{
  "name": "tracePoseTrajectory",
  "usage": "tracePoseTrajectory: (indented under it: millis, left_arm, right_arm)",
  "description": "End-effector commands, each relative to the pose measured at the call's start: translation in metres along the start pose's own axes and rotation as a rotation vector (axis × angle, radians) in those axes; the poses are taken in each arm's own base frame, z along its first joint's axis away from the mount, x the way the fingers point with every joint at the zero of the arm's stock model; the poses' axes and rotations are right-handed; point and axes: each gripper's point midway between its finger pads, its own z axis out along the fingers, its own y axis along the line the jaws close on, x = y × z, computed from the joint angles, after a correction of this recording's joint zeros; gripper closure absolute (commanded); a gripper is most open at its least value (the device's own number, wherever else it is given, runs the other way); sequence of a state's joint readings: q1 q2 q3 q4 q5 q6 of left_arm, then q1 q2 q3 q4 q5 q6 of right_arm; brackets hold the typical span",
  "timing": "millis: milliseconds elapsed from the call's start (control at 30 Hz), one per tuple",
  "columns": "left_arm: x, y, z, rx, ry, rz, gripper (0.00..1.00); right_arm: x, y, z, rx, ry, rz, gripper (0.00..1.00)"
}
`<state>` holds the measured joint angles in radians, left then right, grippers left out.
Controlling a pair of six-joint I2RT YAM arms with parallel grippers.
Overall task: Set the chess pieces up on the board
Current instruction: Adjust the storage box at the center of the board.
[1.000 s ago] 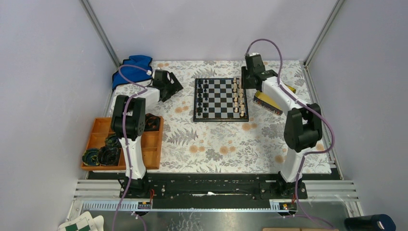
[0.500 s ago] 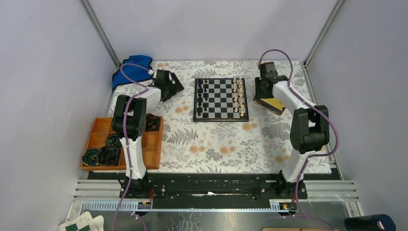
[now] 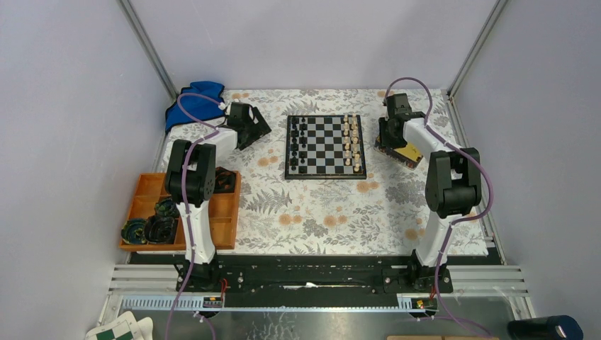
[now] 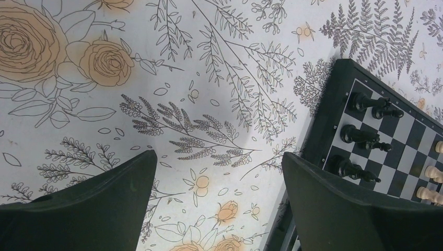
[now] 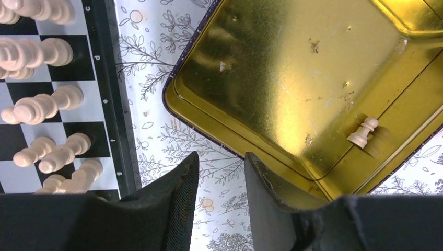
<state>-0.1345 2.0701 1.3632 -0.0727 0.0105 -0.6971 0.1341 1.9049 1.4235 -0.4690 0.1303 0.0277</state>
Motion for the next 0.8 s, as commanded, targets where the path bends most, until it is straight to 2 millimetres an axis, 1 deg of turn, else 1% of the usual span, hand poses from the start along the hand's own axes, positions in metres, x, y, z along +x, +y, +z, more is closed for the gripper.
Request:
tracePoseTrajectory:
  millis: [0, 200, 233, 467, 633, 767]
  left_arm:
    - [0.056, 0.043, 0.007, -0.147, 0.181, 0.017, 0.01]
    - [0.055, 0.042, 0.009, -0.147, 0.181, 0.019, 0.01]
    - [0.054, 0.042, 0.009, -0.147, 0.180, 0.017, 0.01]
    - [0.053, 0.042, 0.010, -0.146, 0.182, 0.013, 0.01]
    - [0.054, 0.042, 0.010, -0.145, 0.184, 0.010, 0.01]
    - [0.053, 0.042, 0.010, -0.141, 0.186, 0.007, 0.01]
  right_arm:
    - [-0.011, -0.002, 0.007, -0.017, -0.005, 0.006, 0.56]
    - [-0.009, -0.005, 0.015, -0.012, 0.013, 0.008, 0.56]
    - [-0.011, -0.006, 0.015, -0.010, 0.007, 0.010, 0.56]
    - [-0.026, -0.004, 0.003, -0.025, -0.036, 0.025, 0.57]
    - [-0.028, -0.005, -0.003, -0.023, -0.047, 0.032, 0.56]
    - [-0.031, -0.005, -0.012, -0.024, -0.065, 0.038, 0.57]
